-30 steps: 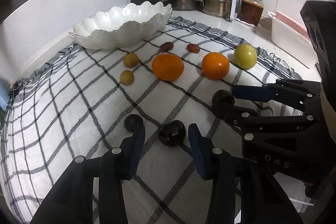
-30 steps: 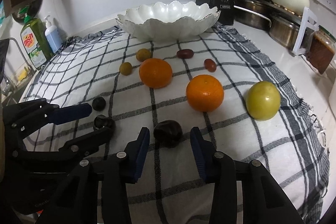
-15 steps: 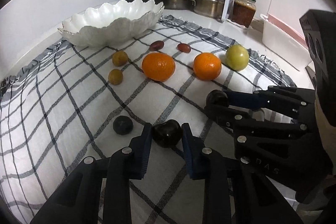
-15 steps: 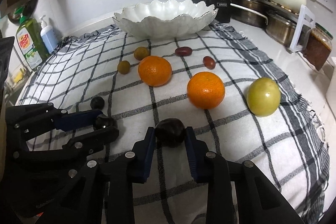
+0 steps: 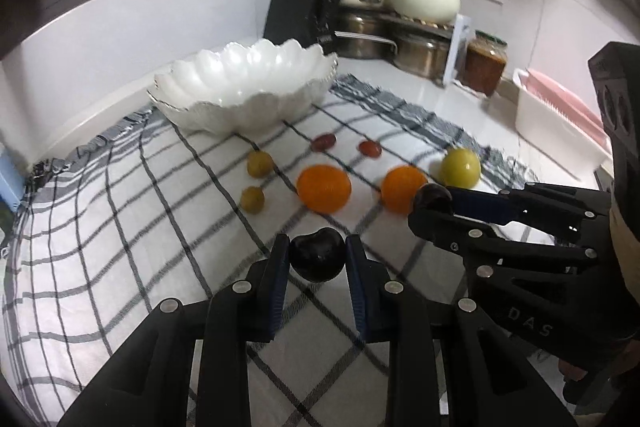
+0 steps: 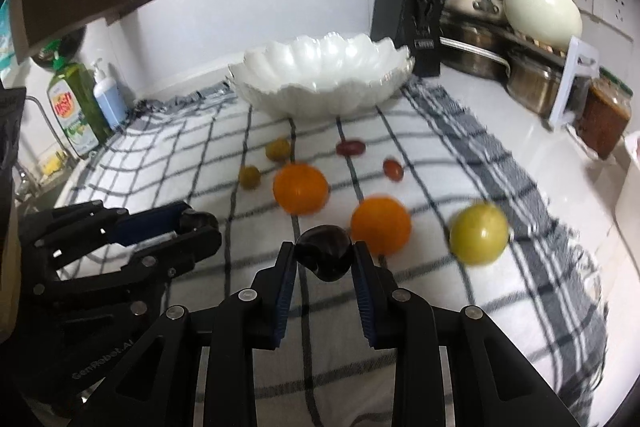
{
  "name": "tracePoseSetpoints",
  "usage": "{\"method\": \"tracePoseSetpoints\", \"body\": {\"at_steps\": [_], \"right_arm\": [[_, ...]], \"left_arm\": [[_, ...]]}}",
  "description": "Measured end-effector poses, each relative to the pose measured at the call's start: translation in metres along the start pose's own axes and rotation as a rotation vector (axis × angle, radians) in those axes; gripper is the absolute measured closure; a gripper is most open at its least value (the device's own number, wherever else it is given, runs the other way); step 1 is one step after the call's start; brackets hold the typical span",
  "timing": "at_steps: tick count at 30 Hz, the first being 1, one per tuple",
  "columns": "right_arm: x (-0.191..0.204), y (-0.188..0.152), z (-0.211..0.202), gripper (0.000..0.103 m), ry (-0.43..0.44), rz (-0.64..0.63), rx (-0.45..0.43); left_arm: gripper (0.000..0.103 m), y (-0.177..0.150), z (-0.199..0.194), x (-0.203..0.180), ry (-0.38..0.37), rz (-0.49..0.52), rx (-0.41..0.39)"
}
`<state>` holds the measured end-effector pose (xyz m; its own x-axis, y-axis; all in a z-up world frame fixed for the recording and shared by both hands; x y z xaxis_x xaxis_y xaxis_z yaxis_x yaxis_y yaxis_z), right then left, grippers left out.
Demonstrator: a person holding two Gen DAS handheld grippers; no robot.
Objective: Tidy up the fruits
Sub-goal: 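Lift both held dark grapes and carry them over the white scalloped bowl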
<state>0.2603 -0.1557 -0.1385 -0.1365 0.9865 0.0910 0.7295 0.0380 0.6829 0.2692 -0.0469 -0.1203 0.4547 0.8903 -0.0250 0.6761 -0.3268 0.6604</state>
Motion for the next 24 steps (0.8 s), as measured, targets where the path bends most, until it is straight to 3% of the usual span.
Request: {"method": "tracePoseSetpoints", "body": {"at_steps": [8,24], "right_arm": [[-0.004,0.040,-0.012,0.073,0.013,-0.041,-0.095],[-0.013,0.125,0.001,0.073,0.011,-0.059,-0.178]], "left_arm": [[0.075,0.036,-0.015,0.009,0.067,-0.044,-0.099],[0.075,0.112,-0.017,0.046,0.137,-0.071,-0.201]]}}
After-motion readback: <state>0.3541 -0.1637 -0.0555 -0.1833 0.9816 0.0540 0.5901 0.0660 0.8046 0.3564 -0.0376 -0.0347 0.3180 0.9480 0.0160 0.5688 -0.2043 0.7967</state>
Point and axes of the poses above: each gripper's, at about its wrist camera, not at the fingertips, and z roughly the way its jaws point, x to its left, y to its top, the point moved 3 cm from there along z, roughly the way its jaws point, and after that the axes turned 4 degrees about x, right-handed, at the moved point
